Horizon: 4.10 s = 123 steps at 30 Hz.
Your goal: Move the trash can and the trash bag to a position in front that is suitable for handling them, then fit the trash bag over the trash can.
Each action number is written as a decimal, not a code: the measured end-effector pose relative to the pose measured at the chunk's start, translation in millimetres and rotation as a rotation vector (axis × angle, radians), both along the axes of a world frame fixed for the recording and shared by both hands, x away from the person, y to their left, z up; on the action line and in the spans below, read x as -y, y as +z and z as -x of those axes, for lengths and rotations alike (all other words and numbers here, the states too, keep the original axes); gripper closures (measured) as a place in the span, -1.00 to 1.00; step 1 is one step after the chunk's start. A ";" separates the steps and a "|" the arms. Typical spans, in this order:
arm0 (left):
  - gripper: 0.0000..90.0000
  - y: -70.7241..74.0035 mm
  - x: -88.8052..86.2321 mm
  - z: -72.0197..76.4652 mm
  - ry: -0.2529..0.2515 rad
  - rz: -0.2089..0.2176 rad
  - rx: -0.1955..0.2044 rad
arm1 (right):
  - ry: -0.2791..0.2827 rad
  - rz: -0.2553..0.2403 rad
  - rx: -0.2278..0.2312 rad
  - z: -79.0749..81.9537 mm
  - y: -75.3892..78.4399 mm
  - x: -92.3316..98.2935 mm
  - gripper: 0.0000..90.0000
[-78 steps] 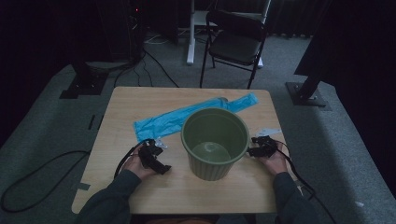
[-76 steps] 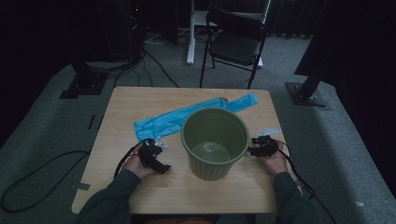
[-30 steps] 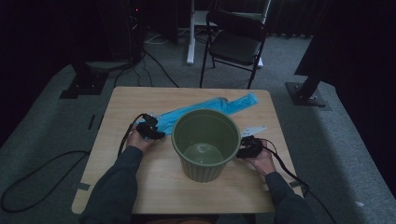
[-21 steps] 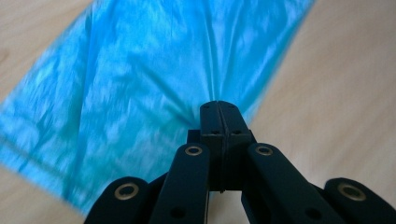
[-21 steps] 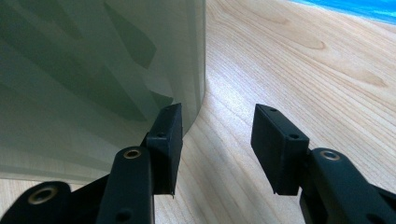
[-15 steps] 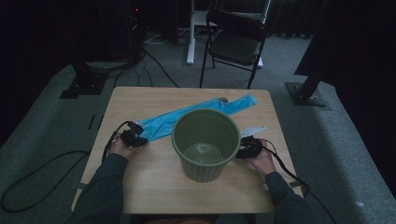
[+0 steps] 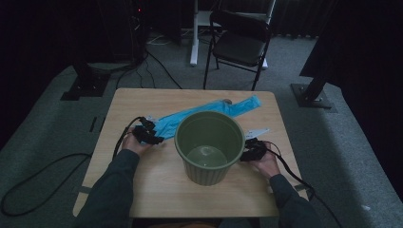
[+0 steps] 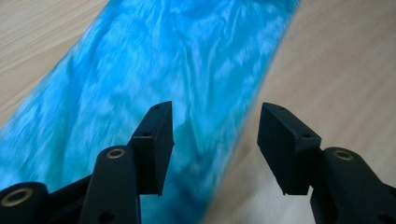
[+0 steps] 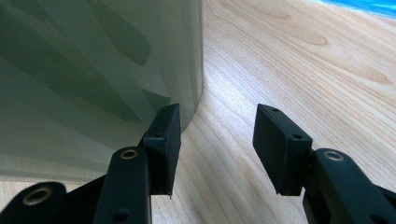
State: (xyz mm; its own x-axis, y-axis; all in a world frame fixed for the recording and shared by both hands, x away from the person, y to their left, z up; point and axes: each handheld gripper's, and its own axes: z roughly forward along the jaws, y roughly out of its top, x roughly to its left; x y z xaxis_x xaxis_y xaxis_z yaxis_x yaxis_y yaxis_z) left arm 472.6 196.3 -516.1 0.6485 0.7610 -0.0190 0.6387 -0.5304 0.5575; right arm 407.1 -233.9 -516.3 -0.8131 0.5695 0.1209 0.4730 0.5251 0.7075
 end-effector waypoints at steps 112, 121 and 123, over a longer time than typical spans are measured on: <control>-0.16 -6.2 -17.2 -2.1 0.070 0.050 -0.040 | -0.072 0.089 0.038 -7.0 -21.9 19.6 -0.09; -0.25 -4.8 1.8 15.4 -0.015 -0.011 -0.047 | -0.069 0.096 0.039 -6.6 -21.5 19.5 -0.09; -0.25 -4.4 12.1 21.9 -0.049 -0.034 -0.054 | -0.069 0.098 0.039 -6.6 -21.4 19.3 -0.10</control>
